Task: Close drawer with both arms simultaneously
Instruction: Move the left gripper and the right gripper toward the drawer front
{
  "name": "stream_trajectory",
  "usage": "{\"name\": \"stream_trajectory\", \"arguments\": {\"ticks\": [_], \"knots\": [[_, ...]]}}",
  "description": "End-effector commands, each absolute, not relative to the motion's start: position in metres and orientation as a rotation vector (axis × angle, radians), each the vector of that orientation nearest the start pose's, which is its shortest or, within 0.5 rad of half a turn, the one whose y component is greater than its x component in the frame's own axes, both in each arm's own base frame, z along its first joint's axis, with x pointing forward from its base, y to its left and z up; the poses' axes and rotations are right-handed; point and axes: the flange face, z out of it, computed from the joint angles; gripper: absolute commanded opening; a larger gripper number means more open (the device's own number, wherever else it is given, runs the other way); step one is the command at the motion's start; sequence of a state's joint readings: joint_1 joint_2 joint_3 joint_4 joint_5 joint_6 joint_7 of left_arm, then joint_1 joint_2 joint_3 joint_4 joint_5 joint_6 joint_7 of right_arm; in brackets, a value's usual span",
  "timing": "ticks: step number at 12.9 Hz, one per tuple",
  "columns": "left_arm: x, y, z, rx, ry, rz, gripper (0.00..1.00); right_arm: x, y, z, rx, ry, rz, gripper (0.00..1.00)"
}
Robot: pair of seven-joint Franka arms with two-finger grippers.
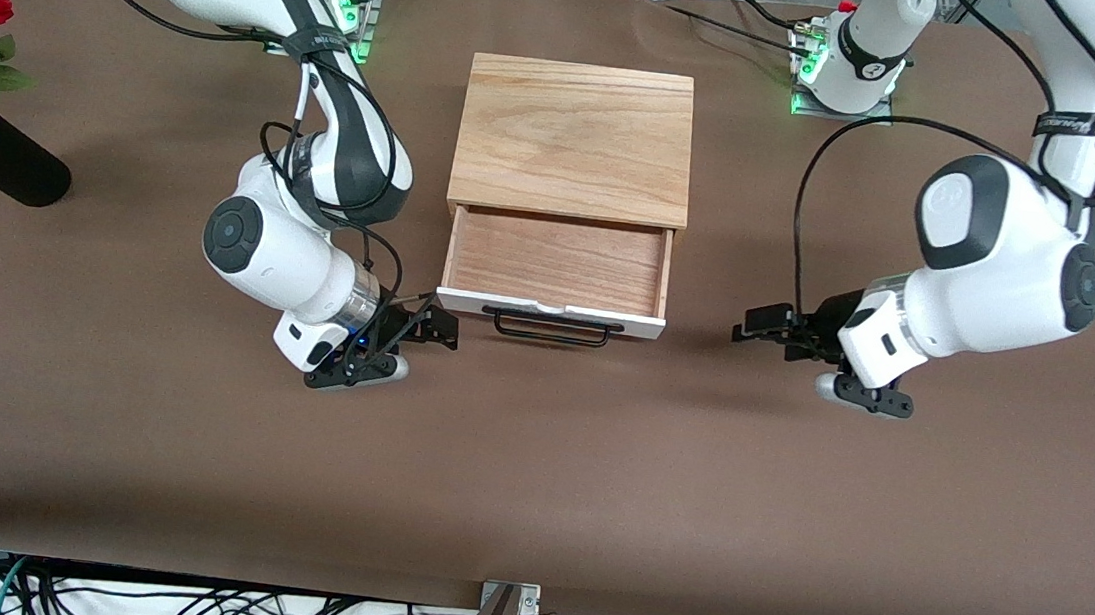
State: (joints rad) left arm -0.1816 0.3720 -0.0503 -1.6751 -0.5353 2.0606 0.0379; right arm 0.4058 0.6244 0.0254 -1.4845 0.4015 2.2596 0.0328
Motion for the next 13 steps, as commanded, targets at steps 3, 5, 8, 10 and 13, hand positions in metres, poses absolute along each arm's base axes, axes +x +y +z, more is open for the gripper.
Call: {"name": "stream_trajectory", "arguments": {"ticks": [3, 5, 8, 10, 13], "knots": [[0.647, -0.236, 0.357, -3.636, -0.039, -0.032, 1.00, 0.650, 0.337, 0.307, -2.721, -0.225, -0.021, 1.00], [0.649, -0.253, 0.354, -3.653, -0.096, -0.032, 1.00, 0.645, 0.346, 0.302, -2.713, -0.237, 0.000, 1.00], [0.651, -0.275, 0.339, -3.698, -0.185, -0.056, 1.00, 0.640, 0.346, 0.297, -2.717, -0.254, 0.070, 1.00], [0.645, -0.291, 0.331, -3.698, -0.152, -0.043, 1.00, 0.636, 0.346, 0.295, -2.719, -0.263, 0.118, 1.00], [0.637, -0.305, 0.322, -3.704, -0.121, 0.004, 1.00, 0.634, 0.347, 0.293, -2.720, -0.270, 0.141, 1.00]]}}
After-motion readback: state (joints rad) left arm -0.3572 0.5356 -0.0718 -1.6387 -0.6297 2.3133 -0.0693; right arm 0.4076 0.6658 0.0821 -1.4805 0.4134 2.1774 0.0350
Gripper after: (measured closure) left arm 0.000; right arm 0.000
